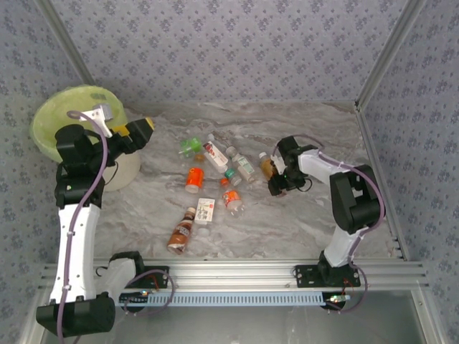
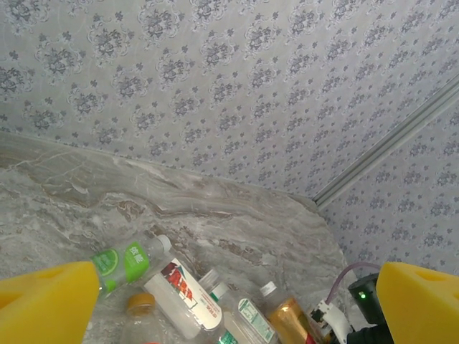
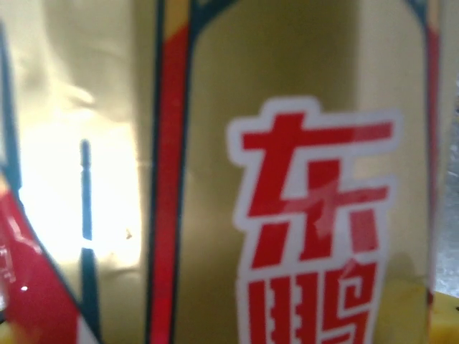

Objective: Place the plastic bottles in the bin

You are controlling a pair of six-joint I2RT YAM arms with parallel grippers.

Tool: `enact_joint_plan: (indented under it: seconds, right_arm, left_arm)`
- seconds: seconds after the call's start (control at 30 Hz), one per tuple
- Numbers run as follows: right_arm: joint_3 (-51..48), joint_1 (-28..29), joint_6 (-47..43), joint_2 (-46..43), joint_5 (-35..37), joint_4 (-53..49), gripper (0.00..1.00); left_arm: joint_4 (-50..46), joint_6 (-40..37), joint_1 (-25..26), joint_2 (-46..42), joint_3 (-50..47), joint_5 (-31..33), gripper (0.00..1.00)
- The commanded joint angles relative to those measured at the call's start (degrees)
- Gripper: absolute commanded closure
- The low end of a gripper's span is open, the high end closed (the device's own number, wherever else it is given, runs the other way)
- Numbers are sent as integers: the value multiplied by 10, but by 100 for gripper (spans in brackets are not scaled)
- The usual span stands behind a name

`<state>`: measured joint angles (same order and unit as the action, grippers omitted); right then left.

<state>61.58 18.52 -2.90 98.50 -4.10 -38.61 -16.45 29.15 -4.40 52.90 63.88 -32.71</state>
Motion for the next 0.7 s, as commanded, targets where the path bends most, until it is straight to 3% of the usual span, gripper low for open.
enact_joint_plan:
  seconds: [0.0, 0.27, 0.47, 0.67]
  right_arm:
    - [-19, 2, 12, -54, 18, 12, 44]
    - [-62, 9, 31, -171, 20, 62, 51]
    - [-97, 23, 61, -251, -33, 134, 53]
    - [-113, 66, 105, -275, -79, 214, 53]
  left_arm:
    - [19, 8, 12, -4, 6, 7, 1]
    - [51, 19, 87, 25, 0, 31, 1]
    - [98, 46, 138, 57, -15, 48, 1]
    - [165, 104, 170, 104, -34, 35, 1]
